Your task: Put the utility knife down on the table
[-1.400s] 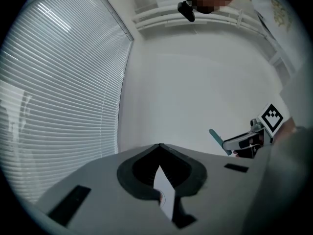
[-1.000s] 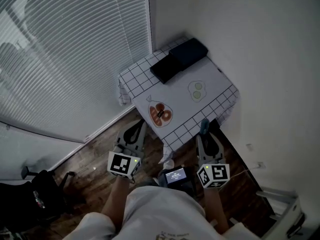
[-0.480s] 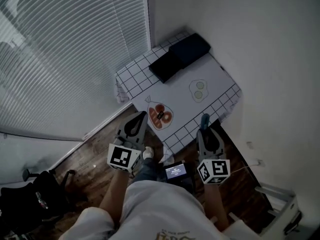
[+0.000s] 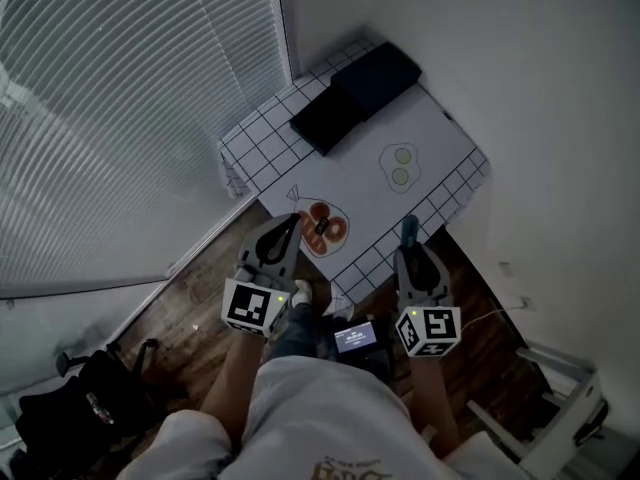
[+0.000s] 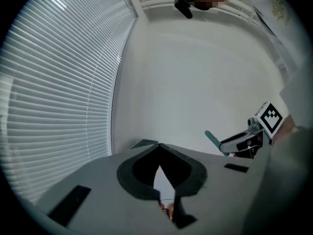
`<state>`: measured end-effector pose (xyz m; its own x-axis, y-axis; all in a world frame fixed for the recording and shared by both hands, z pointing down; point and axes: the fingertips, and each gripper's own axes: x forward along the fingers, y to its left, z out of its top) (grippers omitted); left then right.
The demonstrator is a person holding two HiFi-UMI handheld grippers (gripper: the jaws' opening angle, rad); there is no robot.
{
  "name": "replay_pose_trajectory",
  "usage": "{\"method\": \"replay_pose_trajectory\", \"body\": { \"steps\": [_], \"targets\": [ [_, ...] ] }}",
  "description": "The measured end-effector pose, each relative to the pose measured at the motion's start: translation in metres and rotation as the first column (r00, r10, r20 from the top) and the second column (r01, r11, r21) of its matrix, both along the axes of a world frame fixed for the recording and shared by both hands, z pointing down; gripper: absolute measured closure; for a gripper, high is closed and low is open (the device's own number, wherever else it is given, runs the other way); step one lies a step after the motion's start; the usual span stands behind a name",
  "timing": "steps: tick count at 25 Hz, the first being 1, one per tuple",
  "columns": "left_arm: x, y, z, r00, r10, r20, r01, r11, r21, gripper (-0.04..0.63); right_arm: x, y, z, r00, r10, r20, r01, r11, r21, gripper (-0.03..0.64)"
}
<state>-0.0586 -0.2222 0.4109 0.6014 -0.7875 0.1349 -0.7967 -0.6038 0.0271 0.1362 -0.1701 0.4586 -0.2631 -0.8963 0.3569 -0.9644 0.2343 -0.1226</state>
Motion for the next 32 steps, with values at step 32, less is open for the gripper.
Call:
{"method": "replay_pose_trajectory", "body": {
  "steps": [32],
  "targets": [
    [0.015,-0.032,0.131,0.994,0.078,0.081,-0.061,0.98,-0.188,0.588,-0.008,-0.006,0.14,0.988,-0.086,-0.131,0.051,0.967,-0.25,0.485]
  ]
}}
